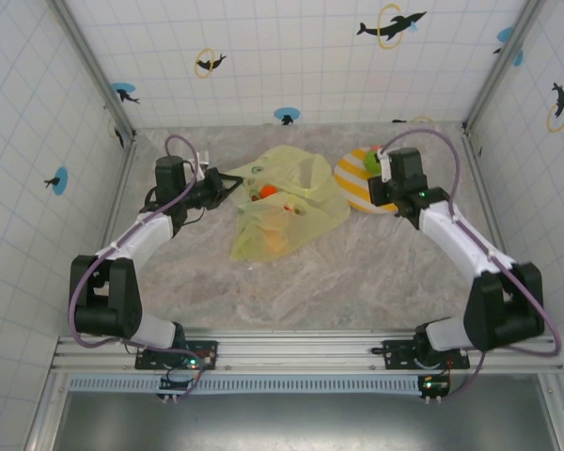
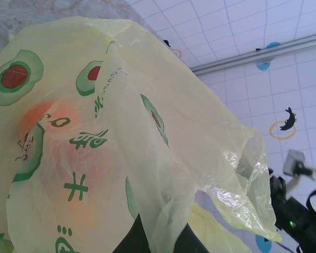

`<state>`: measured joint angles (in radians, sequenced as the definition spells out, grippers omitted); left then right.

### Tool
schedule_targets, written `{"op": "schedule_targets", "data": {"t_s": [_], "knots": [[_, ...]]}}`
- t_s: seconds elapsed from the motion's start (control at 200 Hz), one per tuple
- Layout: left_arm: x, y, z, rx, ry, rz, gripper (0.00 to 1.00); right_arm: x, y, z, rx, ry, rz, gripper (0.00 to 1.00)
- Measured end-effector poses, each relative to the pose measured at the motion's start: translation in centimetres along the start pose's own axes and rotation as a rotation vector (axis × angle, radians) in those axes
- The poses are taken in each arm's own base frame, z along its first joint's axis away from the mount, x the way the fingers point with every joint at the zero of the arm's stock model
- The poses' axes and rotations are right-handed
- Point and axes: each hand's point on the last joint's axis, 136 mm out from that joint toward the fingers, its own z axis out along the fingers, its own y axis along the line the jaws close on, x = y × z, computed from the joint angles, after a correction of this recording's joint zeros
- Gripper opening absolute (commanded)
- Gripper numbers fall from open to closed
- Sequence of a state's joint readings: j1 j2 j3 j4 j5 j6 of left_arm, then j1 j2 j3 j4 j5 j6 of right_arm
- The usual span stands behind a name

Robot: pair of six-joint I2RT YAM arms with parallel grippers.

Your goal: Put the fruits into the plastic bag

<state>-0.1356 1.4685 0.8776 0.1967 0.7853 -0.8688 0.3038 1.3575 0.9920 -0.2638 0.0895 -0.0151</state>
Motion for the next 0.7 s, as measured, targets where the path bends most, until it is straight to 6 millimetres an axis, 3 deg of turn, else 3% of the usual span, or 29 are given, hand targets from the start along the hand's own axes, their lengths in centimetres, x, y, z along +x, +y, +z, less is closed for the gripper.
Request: {"op": "schedule_targets", "data": {"t_s": [0.135,0.365,0.701], "knots": [[0.0,0.0,0.0,0.000,0.000,0.000,0.00,0.7,3.6,-1.7,-0.184,-0.030,0.059,0.50],[0.0,0.0,0.0,-0.001,0.001,-0.001,0.00,0.6,8.9,-2.7,-0.418,-0.038,0.099,0.49],[0.1,0.2,0.0,-0.002,0.003,-0.004,0.00,2.4,15.5,-0.6,-0.593,0.033,0.066,0.49]]}}
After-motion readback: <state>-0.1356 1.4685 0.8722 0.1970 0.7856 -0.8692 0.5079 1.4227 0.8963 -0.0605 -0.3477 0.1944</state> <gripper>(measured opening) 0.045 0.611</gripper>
